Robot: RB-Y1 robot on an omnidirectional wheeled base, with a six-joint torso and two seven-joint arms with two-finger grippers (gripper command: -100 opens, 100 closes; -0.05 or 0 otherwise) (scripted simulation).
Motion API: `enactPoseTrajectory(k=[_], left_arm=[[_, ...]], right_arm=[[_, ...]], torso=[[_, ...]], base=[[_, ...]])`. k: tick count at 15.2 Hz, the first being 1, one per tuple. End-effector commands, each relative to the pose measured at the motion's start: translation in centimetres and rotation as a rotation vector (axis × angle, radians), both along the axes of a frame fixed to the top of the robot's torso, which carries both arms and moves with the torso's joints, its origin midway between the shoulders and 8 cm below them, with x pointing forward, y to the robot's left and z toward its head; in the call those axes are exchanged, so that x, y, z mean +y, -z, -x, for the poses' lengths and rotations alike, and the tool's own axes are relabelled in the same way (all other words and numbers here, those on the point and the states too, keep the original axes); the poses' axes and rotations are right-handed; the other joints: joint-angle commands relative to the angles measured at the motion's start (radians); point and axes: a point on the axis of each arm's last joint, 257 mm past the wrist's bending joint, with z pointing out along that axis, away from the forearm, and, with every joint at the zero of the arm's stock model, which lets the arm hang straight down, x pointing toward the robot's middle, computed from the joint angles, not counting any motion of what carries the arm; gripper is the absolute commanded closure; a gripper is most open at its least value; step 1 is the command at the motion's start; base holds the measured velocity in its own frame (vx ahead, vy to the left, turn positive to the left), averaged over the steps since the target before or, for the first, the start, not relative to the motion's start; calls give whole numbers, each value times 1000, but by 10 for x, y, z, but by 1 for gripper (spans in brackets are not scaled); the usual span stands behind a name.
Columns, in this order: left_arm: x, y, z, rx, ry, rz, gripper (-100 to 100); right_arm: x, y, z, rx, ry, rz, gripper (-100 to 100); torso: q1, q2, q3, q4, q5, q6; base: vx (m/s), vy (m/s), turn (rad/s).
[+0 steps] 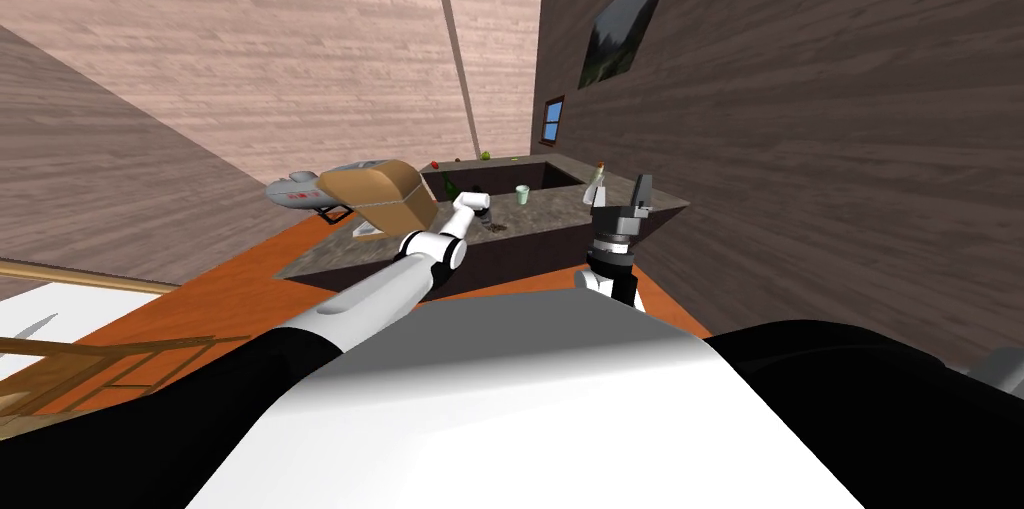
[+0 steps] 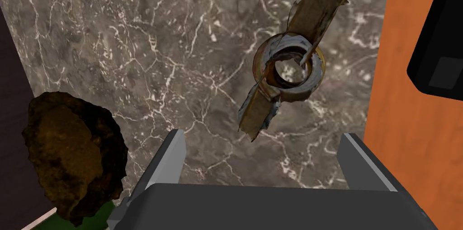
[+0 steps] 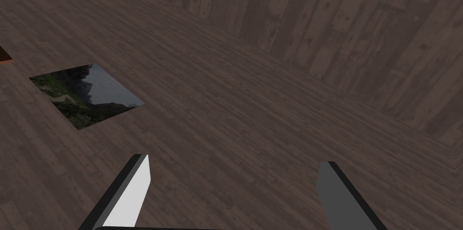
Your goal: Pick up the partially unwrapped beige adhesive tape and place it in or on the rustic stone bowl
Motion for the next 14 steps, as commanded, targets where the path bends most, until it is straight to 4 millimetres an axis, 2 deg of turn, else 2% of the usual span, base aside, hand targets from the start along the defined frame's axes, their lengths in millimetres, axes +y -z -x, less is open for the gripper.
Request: enactPoseTrajectory(k=[1, 2, 4, 7, 8, 9, 12, 13, 14], left_arm=[[-2, 7, 10, 46, 4, -9, -100], [-8, 11, 20, 85, 11, -17, -100], [-8, 11, 20, 85, 11, -17, -100], [-24, 19, 40, 161, 35, -29, -100], [-21, 15, 32, 136, 27, -26, -100], [-19, 27, 35, 137, 27, -26, -100], [-19, 27, 36, 140, 26, -27, -100], [-19, 28, 35, 138, 26, -27, 100], [-19, 28, 35, 138, 27, -27, 100]], right_arm=[[0, 0, 0, 0, 0, 0, 0], [0, 0, 0, 0, 0, 0, 0], [0, 0, 0, 0, 0, 0, 0], [0, 0, 0, 0, 0, 0, 0], [0, 0, 0, 0, 0, 0, 0], [0, 0, 0, 0, 0, 0, 0], [0, 0, 0, 0, 0, 0, 0], [0, 0, 0, 0, 0, 0, 0], [0, 0, 0, 0, 0, 0, 0]], torso=[[0, 0, 0, 0, 0, 0], [0, 0, 0, 0, 0, 0], [-1, 0, 0, 0, 0, 0], [0, 1, 1, 0, 0, 0], [0, 1, 0, 0, 0, 0], [0, 1, 1, 0, 0, 0], [0, 4, 2, 1, 0, 0], [0, 4, 2, 1, 0, 0], [1, 5, 3, 1, 0, 0]], base=[[75, -16, 23], [75, -17, 29], [58, -19, 14], [57, -7, 24], [46, 0, 7], [29, -12, -12], [15, -14, -4], [0, 0, 0], [0, 0, 0]])
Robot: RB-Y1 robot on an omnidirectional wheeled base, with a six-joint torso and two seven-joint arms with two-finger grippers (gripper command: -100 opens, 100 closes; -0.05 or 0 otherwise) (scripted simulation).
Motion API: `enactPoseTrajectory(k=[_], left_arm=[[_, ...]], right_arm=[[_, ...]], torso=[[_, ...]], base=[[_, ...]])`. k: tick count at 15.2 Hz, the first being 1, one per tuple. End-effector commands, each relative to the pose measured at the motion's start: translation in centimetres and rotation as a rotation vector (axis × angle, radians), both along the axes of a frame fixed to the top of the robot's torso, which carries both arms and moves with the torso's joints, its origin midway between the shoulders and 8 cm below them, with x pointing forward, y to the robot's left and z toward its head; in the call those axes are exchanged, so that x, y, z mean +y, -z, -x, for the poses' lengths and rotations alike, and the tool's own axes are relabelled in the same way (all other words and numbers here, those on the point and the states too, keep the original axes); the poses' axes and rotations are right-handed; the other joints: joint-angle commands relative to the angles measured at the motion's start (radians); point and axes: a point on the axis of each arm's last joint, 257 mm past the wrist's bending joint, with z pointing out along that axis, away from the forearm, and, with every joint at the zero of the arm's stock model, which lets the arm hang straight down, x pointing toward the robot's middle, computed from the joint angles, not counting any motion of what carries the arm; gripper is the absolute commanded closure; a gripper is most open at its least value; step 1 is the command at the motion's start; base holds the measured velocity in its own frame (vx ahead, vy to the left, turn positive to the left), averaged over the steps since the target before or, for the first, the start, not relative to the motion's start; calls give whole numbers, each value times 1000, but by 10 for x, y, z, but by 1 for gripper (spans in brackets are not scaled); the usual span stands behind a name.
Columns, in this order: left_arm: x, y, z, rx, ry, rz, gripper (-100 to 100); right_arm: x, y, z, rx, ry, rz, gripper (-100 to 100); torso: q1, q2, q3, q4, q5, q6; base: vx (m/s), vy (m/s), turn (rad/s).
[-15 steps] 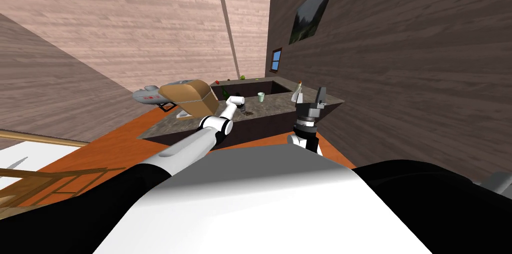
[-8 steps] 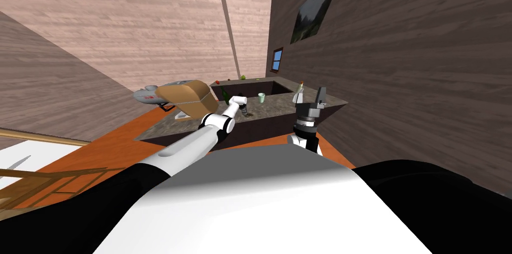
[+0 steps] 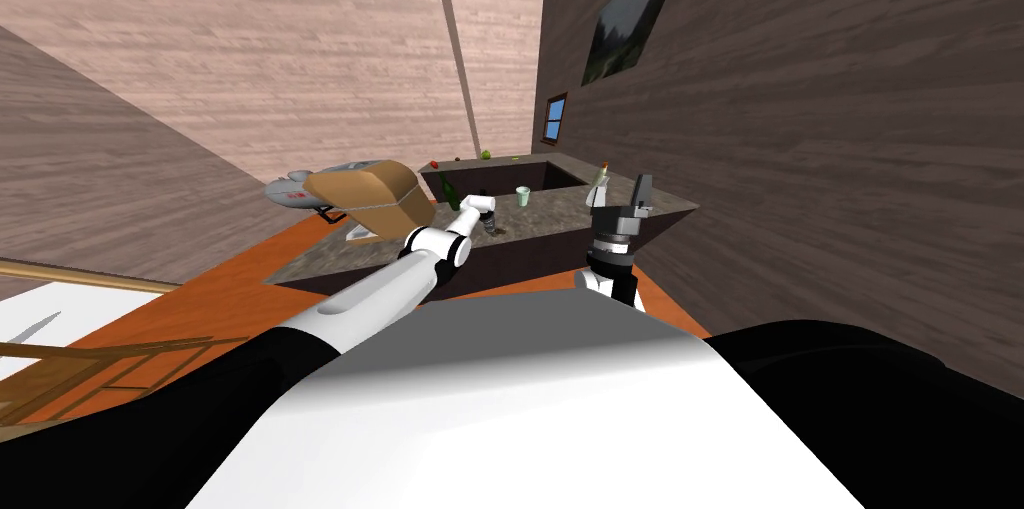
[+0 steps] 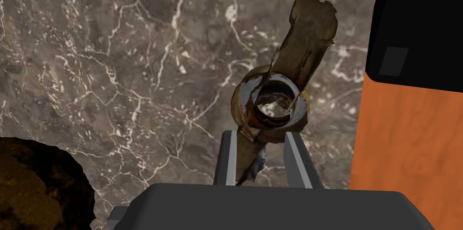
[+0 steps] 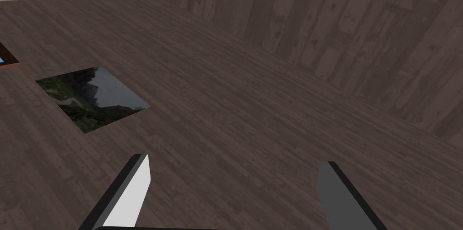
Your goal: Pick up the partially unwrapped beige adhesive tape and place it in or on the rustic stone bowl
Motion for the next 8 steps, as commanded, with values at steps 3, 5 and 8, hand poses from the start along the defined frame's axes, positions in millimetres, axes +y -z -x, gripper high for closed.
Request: enactPoseTrajectory(k=[3, 5, 8], left_arm=[[-1, 0, 0, 1, 1, 1, 100], [-2, -5, -1, -2, 2, 1, 100], [23, -15, -2, 17, -28, -22, -100]], right_arm=[[0, 0, 0, 0, 0, 0, 0], [0, 0, 0, 0, 0, 0, 0], [0, 0, 0, 0, 0, 0, 0]], torso=[[1, -1, -1, 0, 0, 0], [1, -1, -1, 0, 0, 0], [2, -2, -1, -1, 0, 0]], base=[[0, 0, 0], [-12, 7, 10], [21, 18, -19]])
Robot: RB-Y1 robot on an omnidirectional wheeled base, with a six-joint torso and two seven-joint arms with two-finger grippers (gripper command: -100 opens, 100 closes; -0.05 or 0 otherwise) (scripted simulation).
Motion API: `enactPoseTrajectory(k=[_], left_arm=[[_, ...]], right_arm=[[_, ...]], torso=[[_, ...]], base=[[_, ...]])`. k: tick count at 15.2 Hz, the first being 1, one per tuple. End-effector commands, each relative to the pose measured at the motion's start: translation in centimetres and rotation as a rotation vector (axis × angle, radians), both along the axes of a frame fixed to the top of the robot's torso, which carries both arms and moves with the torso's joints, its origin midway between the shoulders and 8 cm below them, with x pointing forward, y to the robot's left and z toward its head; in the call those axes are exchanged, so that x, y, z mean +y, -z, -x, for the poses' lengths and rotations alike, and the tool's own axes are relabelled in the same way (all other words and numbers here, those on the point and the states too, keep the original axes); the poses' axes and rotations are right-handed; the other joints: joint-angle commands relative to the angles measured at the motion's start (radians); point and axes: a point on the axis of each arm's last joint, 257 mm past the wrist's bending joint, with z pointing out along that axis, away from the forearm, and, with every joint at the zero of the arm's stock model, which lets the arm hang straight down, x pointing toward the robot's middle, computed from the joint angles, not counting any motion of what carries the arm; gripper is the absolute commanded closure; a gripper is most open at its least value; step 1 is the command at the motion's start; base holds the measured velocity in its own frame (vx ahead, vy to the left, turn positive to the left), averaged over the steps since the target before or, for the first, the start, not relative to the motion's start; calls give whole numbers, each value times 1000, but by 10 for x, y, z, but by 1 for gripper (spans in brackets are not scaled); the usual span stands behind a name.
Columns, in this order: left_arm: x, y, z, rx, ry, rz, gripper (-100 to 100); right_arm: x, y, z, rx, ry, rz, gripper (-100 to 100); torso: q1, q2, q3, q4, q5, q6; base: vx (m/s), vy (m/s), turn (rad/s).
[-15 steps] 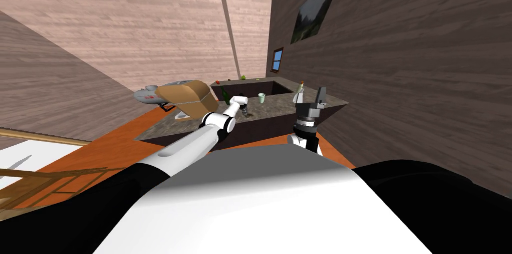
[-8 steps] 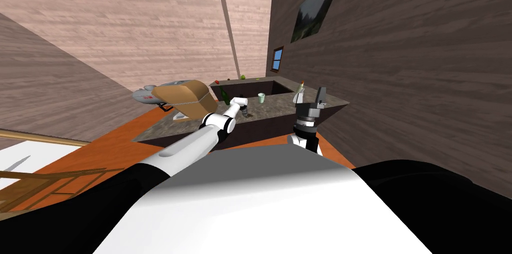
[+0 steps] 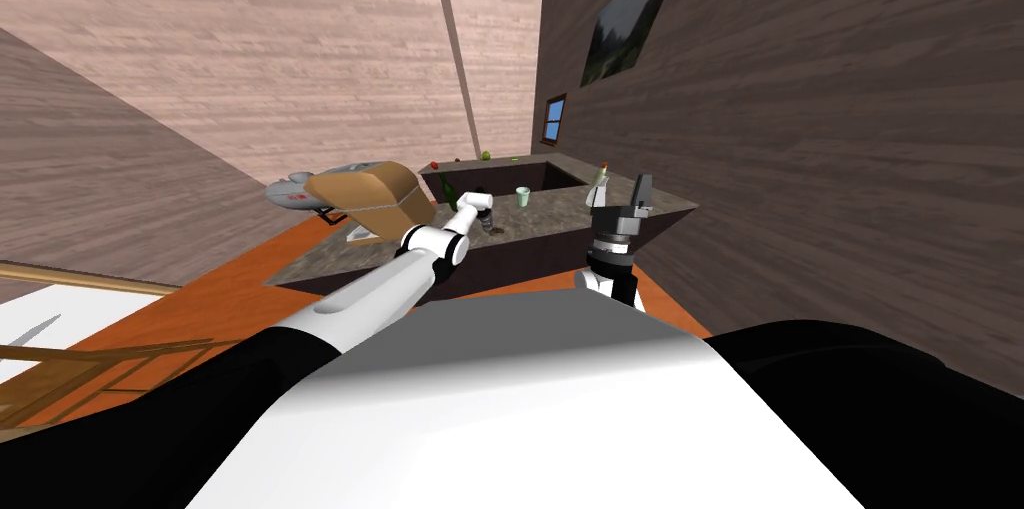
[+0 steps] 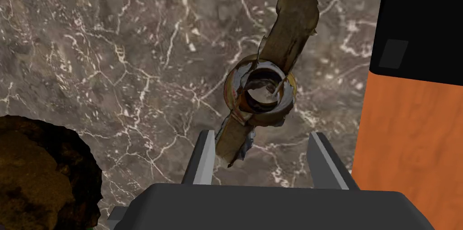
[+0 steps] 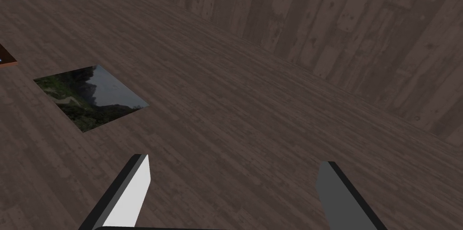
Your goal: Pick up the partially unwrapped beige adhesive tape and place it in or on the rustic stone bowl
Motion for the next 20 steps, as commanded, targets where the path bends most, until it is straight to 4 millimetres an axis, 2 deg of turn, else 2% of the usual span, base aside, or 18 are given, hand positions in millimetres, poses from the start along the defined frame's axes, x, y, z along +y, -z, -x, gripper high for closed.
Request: enactPoseTrajectory(k=[1, 5, 10, 16, 20], left_arm=[[10, -5, 1, 17, -10, -10, -100], [15, -9, 11, 64, -11, -23, -100], [11, -9, 31, 142, 7, -36, -100], [20, -15, 46, 214, 3, -55, -100], [8, -13, 62, 266, 31, -59, -100]], right_arm=[[0, 0, 0, 0, 0, 0, 0], [0, 0, 0, 0, 0, 0, 0], [0, 0, 0, 0, 0, 0, 0], [0, 0, 0, 0, 0, 0, 0], [0, 0, 0, 0, 0, 0, 0]], torso=[[0, 0, 0, 0, 0, 0], [1, -3, -2, -1, 0, 0], [2, -5, -3, -1, 0, 0], [1, -3, -2, -1, 0, 0], [1, -4, -2, -1, 0, 0]], base=[[38, 27, -18], [64, 36, -29], [82, 48, -35], [62, 39, -30], [67, 37, -30]])
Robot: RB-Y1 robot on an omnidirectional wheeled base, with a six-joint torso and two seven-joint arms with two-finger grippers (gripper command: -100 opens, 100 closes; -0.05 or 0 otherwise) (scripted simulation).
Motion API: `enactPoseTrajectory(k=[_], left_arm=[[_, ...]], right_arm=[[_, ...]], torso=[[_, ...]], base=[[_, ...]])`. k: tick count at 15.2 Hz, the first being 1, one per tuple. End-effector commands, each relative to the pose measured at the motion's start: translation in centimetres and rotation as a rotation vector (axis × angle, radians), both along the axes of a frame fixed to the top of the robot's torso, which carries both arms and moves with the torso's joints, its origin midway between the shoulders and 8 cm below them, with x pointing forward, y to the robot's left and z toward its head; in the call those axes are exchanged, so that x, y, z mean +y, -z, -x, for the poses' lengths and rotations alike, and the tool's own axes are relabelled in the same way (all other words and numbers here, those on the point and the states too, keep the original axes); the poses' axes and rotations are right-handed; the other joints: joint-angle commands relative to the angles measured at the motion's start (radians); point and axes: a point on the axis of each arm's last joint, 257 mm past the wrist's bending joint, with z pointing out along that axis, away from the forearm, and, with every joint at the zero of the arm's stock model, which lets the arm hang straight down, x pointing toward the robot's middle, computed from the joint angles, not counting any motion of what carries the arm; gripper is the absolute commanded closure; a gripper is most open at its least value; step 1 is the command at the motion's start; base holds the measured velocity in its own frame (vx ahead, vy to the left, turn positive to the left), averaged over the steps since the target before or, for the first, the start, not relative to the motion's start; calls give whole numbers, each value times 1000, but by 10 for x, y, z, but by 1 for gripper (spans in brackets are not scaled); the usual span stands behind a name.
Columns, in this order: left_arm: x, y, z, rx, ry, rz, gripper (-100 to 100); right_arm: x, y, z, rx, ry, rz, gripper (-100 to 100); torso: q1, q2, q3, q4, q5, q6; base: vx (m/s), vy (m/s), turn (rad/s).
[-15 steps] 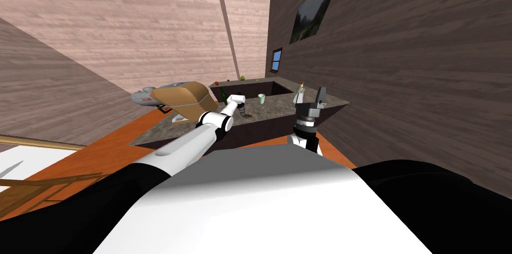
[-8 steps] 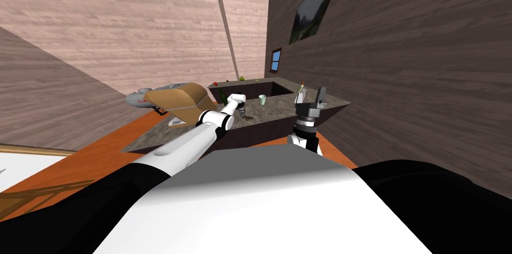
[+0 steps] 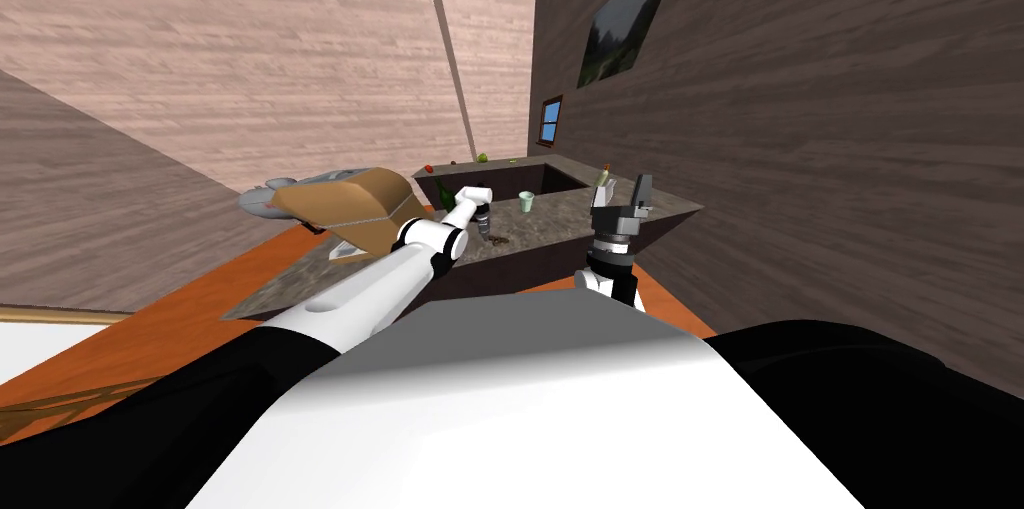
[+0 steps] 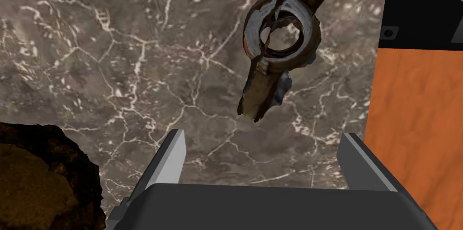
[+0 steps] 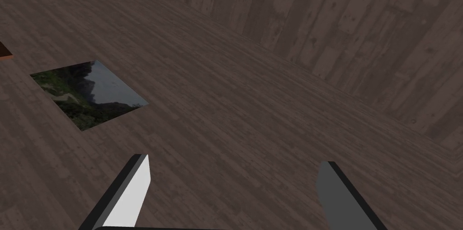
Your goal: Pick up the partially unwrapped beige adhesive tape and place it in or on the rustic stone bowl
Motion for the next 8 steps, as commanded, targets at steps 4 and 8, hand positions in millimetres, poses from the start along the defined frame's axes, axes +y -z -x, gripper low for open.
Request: enactPoseTrajectory(k=[4, 8], left_arm=[[-17, 4, 14, 40, 31, 4, -100], [-42, 9, 28, 71, 73, 15, -100]], right_arm=[[0, 0, 0, 0, 0, 0, 0], [0, 0, 0, 0, 0, 0, 0]], torso=[[-1, 2, 1, 0, 0, 0], [-2, 4, 2, 1, -1, 0]], base=[[38, 27, -14], [13, 9, -9]])
